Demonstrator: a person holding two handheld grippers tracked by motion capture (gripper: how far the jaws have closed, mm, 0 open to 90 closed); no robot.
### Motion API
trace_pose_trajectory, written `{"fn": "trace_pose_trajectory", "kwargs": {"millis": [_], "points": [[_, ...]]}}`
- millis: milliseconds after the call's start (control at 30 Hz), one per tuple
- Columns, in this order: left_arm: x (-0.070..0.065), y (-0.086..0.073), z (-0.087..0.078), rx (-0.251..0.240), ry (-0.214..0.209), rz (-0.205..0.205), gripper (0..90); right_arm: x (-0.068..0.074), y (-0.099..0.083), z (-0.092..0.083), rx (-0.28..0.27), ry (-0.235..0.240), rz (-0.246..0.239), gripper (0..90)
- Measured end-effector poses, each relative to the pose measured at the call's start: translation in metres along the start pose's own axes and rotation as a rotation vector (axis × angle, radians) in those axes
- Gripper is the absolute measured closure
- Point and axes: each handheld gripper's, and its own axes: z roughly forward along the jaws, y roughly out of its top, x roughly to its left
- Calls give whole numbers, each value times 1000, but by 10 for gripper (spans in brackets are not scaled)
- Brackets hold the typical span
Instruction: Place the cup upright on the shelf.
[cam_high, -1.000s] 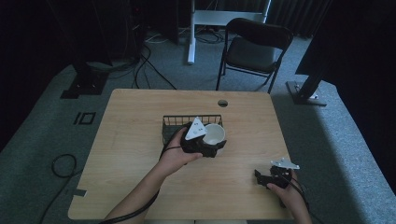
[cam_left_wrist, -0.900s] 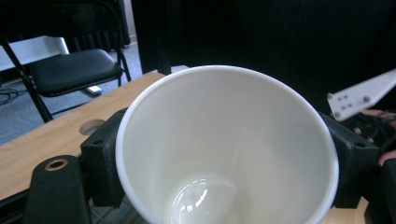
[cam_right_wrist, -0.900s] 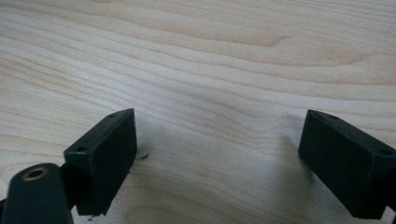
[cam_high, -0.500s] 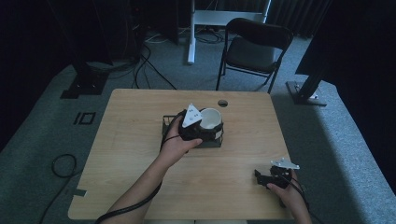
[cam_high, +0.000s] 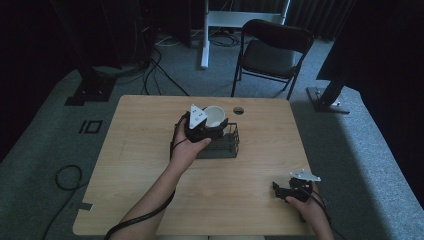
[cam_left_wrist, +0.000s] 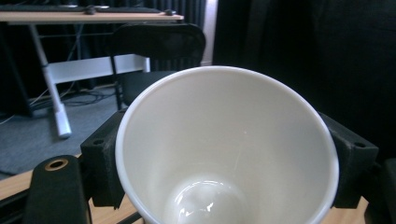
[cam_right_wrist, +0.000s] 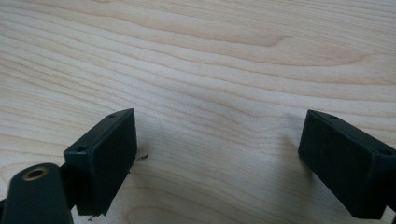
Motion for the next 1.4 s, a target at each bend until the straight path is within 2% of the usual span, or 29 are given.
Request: {"fn": "trace_pose_trajectory", "kwargs": {"millis": [100, 233, 433, 533, 933, 1167, 1400], "points": [[6, -5, 3, 10, 26, -37, 202, 0, 0, 0, 1, 0, 1, 110], [9, -13, 7, 38, 69, -43, 202, 0, 0, 0, 1, 1, 0, 110], [14, -26, 12, 84, 117, -74, 202, 0, 0, 0, 1, 1, 0, 110], [15, -32, 14, 101, 131, -74, 202, 0, 0, 0, 1, 1, 0, 110], [14, -52, 23, 170, 124, -56, 202, 0, 0, 0, 1, 1, 0, 111], [14, -57, 27, 196, 119, -18, 201, 0, 0, 0, 2, 1, 0, 110], [10, -56, 30, 200, 109, 15, 199, 0, 0, 0, 1, 1, 0, 110]]}}
